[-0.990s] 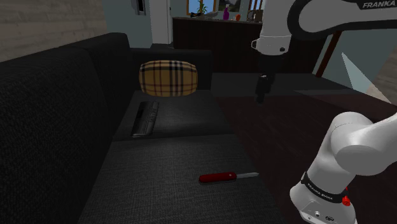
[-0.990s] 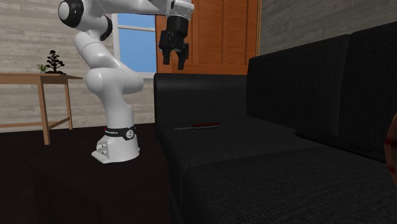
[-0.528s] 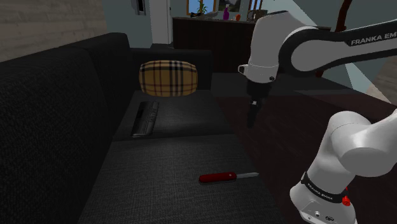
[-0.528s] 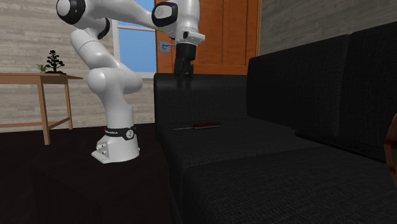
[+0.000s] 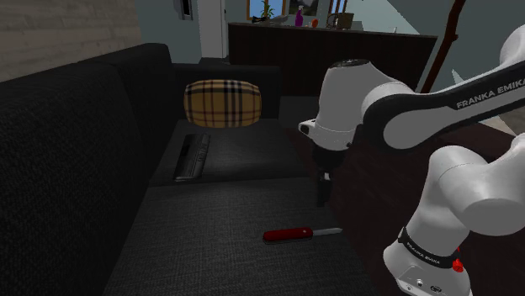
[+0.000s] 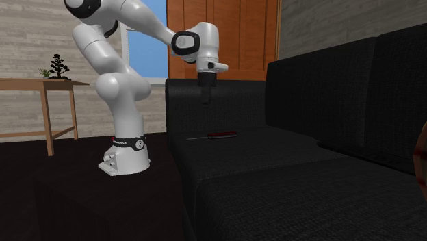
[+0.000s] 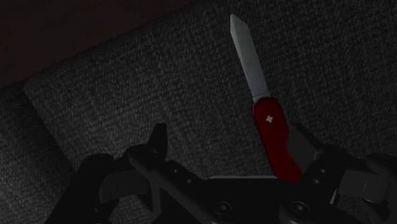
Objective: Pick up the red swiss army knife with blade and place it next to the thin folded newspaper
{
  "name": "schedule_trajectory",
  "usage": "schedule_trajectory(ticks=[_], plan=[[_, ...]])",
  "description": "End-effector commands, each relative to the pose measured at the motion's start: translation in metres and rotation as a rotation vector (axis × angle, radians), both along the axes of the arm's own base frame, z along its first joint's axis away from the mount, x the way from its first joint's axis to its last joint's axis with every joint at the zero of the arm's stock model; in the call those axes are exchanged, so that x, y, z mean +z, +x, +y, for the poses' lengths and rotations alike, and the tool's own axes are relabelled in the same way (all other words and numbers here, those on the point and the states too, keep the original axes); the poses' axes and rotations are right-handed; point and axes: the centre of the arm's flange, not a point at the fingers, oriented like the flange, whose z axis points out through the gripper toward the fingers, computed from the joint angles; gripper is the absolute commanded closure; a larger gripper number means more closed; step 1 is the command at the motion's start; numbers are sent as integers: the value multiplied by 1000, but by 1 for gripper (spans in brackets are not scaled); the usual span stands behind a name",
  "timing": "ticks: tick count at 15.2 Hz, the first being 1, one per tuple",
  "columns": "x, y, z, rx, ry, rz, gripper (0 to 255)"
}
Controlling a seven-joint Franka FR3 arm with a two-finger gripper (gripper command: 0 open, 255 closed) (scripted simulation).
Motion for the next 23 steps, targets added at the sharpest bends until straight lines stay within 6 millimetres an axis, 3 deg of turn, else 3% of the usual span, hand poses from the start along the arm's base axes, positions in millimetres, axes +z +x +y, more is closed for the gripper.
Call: schedule_trajectory(ticks=[1,6,13,21,22,23], plan=[[-21,-3,16,54,12,-5,0],[-64,-17,51,172,37,-13,0],[-101,-17,52,172,37,-13,0],[-104,-17,52,172,37,-13,0],[-104,-17,52,172,37,-13,255],[-104,-17,52,172,37,-13,255]])
